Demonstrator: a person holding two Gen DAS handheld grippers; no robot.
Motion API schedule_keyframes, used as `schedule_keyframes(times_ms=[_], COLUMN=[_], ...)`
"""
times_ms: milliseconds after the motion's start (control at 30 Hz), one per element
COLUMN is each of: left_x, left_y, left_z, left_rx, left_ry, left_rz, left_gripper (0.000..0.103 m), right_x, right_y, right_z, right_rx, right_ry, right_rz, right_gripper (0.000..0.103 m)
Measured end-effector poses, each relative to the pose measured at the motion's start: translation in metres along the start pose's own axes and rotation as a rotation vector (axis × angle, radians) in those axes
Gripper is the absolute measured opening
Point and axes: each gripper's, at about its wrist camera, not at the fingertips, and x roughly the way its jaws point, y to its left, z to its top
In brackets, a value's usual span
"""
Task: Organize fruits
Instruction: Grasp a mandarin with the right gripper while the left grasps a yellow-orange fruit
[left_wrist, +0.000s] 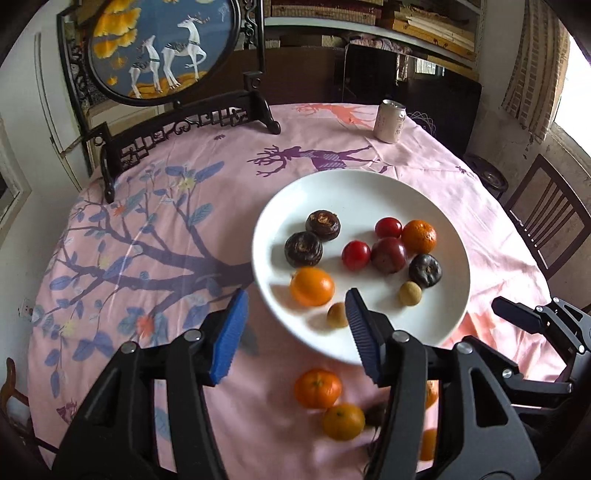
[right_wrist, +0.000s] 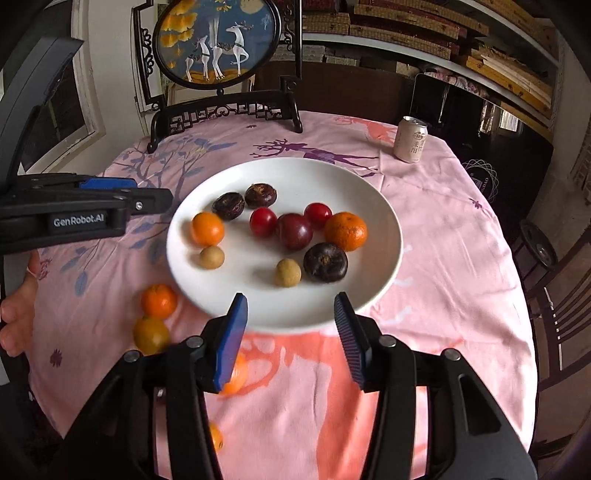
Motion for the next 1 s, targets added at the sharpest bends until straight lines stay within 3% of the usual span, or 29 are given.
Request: schedule_keyframes(times_ms=[167, 367, 600, 967, 1000], left_x=[-0.034, -0.034, -0.034, -0.037, -0.036], left_y=[0.016, 0.013, 0.015, 0.025, 0.025], left_z=[-0.065, -0.119, -0.132, -0.133, -0.133], left_rx=[-0.068, -0.050, -0.056, -0.071, -0.068], left_ry=[-0.040, 0.019, 0.032, 0.033, 0.035], left_rz=[0.001, -0.001, 0.000, 0.002, -0.002], left_gripper=[0.058, 0.058, 0.065, 0.071, 0.071], right_x=[-0.032, -0.047, -0.029, 0.039, 0.042], right_y=[0.007, 0.019, 0.029, 0.030, 0.031], right_z=[-0.057, -0.083, -0.062, -0.037, -0.038], right_rx=[0.056, 0.074, 0.056, 0.075, 0.075], right_ry=[0.006, 0.019, 0.026, 0.143, 0.149], right_rz=[0.022, 0.024, 0.062, 0.132, 0.138], right_gripper=[0.050, 0.050, 0.050, 0.050, 0.040])
